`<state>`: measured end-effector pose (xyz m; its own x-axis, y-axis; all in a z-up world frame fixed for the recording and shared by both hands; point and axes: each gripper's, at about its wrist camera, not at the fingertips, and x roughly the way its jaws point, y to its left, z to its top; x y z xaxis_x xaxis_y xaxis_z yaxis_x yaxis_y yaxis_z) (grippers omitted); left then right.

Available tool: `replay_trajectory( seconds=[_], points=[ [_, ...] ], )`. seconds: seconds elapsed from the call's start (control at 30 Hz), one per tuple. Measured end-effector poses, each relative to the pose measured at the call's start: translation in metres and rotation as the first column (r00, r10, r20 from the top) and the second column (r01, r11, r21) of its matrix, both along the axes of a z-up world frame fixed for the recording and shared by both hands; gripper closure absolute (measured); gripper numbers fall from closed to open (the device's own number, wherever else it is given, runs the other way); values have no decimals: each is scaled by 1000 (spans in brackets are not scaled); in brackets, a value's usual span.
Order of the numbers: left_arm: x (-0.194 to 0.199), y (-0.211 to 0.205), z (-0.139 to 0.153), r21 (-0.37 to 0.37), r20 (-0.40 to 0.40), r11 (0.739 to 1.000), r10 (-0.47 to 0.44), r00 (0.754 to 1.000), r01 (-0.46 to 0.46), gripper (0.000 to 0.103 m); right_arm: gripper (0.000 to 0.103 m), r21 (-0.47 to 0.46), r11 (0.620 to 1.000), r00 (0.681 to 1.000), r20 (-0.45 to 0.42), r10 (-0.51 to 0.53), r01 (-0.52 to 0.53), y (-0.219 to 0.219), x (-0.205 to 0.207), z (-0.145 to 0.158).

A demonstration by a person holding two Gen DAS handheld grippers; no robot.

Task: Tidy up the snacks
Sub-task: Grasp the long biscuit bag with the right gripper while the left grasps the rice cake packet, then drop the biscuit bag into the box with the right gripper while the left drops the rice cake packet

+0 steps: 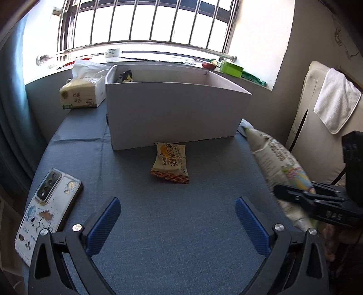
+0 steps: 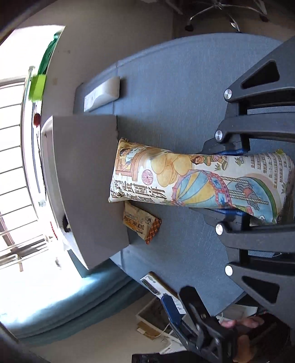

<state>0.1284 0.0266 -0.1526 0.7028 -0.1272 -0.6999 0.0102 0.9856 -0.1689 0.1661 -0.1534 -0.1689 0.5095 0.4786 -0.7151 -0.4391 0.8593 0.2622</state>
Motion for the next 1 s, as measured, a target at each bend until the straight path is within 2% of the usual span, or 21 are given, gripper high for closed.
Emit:
replay_trajectory(
  seconds=[0.17, 0.3, 0.37, 0.47, 0.53, 0.57, 0.6, 0.63, 0.67, 0.73, 0.8, 1.0],
  points=[
    [59, -17, -16, 81, -61, 997, -15, 998, 20, 0, 67, 73, 995, 997, 38, -71, 69, -39, -15, 18],
    [104, -17, -34, 119, -137, 993, 40, 990, -24, 0, 67, 99, 991, 993, 60, -98, 92, -55, -18, 26],
    [117, -16, -40, 149, -158, 988, 66, 985, -42, 0, 67, 110, 989, 992, 62, -108, 101, -61, -18, 28],
    [125, -11, -43, 136, -164, 989, 78, 983, -55, 1, 67, 122, 986, 991, 57, -118, 111, -67, -17, 26],
    [128, -7, -46, 134, -181, 989, 83, 980, -59, 7, 67, 129, 985, 991, 53, -123, 116, -69, -17, 24],
    [128, -7, -45, 155, -169, 986, 84, 982, -58, 15, 67, 132, 984, 991, 51, -126, 118, -68, -17, 24],
    [126, -8, -42, 155, -153, 987, 75, 985, -51, 36, 67, 134, 984, 991, 49, -125, 117, -69, -16, 23],
    [124, -8, -38, 155, -143, 987, 69, 987, -47, 51, 67, 135, 984, 991, 48, -124, 116, -69, -16, 22],
    [121, -7, -35, 157, -142, 986, 71, 987, -49, 58, 67, 135, 984, 991, 47, -121, 114, -68, -17, 22],
    [112, 0, -32, 106, -133, 993, 56, 990, -42, 59, 67, 133, 985, 992, 47, -114, 107, -66, -19, 21],
    [99, 2, -24, 90, -105, 995, 45, 993, -36, 60, 67, 132, 986, 993, 47, -108, 101, -64, -19, 21],
    [47, 13, 27, 21, 56, 1000, 18, 998, -19, 59, 67, 121, 990, 995, 62, -84, 76, -56, -12, 24]
  ],
)
